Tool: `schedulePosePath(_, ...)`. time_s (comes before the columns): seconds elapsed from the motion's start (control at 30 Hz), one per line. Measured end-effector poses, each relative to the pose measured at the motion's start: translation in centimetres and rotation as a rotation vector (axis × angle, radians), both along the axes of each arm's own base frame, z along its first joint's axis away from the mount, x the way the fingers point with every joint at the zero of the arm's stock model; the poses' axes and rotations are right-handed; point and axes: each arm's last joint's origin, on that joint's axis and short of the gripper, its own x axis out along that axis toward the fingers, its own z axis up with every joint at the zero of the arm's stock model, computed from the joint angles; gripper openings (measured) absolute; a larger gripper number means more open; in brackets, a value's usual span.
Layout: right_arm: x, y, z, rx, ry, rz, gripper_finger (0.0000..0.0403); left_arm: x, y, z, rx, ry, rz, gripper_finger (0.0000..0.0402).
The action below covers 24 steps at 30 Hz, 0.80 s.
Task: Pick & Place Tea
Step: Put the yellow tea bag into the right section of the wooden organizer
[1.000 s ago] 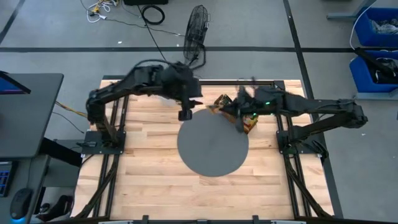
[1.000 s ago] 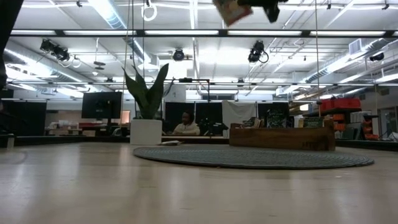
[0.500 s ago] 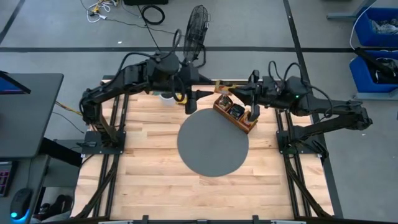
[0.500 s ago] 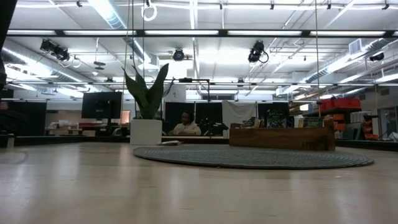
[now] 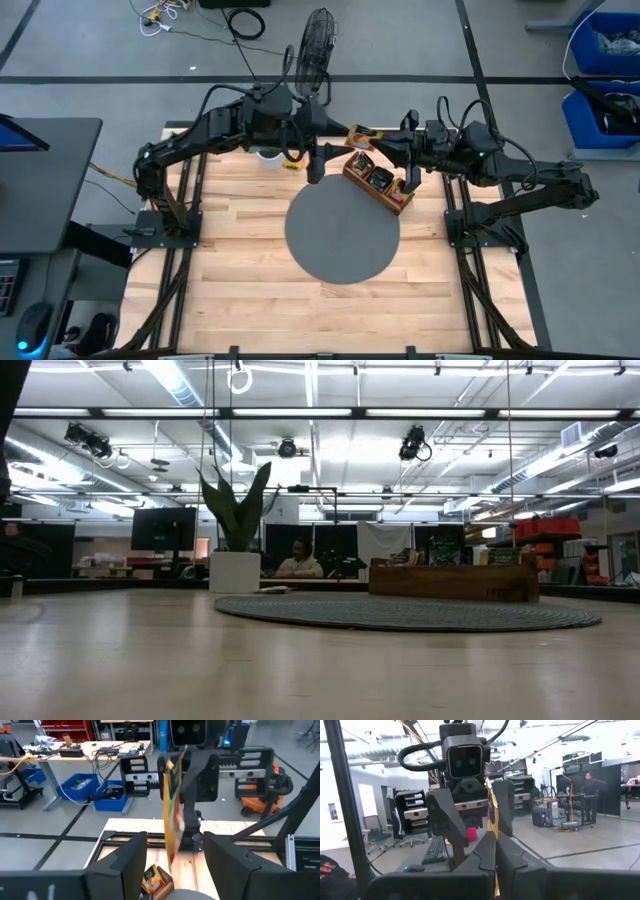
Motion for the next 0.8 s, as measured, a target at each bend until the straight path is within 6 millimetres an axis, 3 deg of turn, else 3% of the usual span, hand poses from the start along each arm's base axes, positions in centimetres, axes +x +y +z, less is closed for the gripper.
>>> schedulePosePath(0.3, 0.0, 0.0, 0.0, 0.008, -0.002, 0.002, 0.0, 1.6, -0.1, -1.0, 0.011, 0.008, -0.011, 0.0172)
schedulePosePath(0.7, 0.1, 0.0, -0.2, 0.008, 0.023, 0.003, 0.0, 1.4, -0.1, -0.9, 0.051, 0.008, -0.02, 0.0023)
schedulePosePath(0.8, 0.1, 0.0, -0.3, 0.004, 0.035, 0.015, 0.0006, 1.4, -0.1, -0.9, 0.073, 0.016, -0.029, 0.001)
